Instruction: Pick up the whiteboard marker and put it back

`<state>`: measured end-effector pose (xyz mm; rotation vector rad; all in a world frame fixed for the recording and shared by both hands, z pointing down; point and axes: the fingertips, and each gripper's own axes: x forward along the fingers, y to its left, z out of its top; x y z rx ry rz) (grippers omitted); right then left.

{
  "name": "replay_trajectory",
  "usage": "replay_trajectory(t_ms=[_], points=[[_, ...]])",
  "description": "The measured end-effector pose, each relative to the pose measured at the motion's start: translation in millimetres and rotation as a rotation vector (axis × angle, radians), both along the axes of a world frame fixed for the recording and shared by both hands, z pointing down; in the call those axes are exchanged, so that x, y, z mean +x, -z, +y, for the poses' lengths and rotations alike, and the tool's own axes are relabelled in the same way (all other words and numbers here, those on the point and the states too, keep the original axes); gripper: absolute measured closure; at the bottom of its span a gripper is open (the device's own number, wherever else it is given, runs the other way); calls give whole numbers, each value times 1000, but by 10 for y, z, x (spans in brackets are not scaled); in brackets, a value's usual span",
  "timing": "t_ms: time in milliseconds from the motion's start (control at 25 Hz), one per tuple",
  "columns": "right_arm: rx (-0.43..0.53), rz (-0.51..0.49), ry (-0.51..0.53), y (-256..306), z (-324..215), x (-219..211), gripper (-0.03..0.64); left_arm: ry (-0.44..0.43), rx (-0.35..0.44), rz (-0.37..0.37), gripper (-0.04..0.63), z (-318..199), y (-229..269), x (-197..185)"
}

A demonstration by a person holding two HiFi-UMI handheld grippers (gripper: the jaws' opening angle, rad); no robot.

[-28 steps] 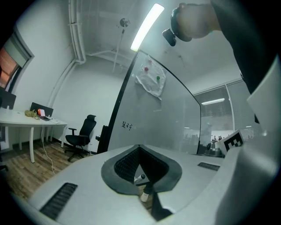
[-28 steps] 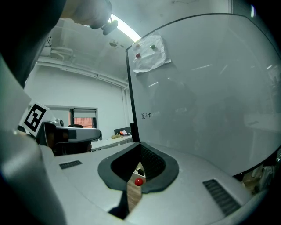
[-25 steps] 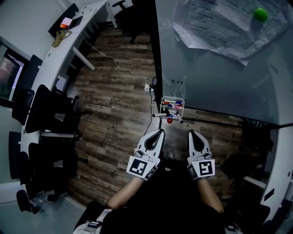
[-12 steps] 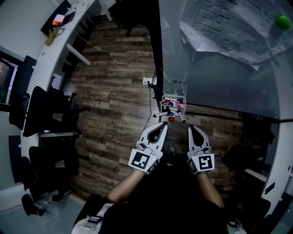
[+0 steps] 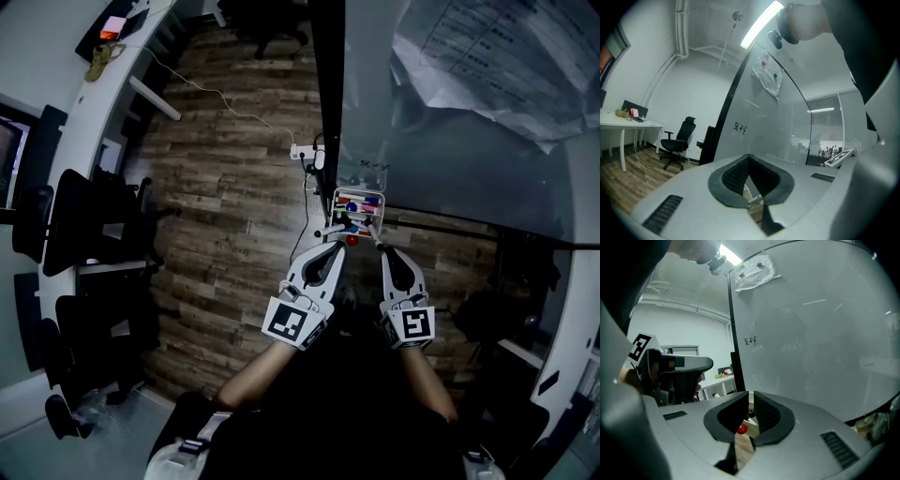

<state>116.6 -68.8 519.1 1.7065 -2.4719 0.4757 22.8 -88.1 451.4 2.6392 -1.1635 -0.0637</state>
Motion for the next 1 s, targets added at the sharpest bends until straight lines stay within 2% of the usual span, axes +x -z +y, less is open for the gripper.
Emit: replay_trajectory(t_ms=[320, 1000], points=[[-54, 27, 11, -232, -48, -82, 522, -22, -30, 13, 588, 6, -61, 13], [-55, 80, -18, -349, -142, -146, 518, 26, -34, 22, 587, -8, -107, -182]])
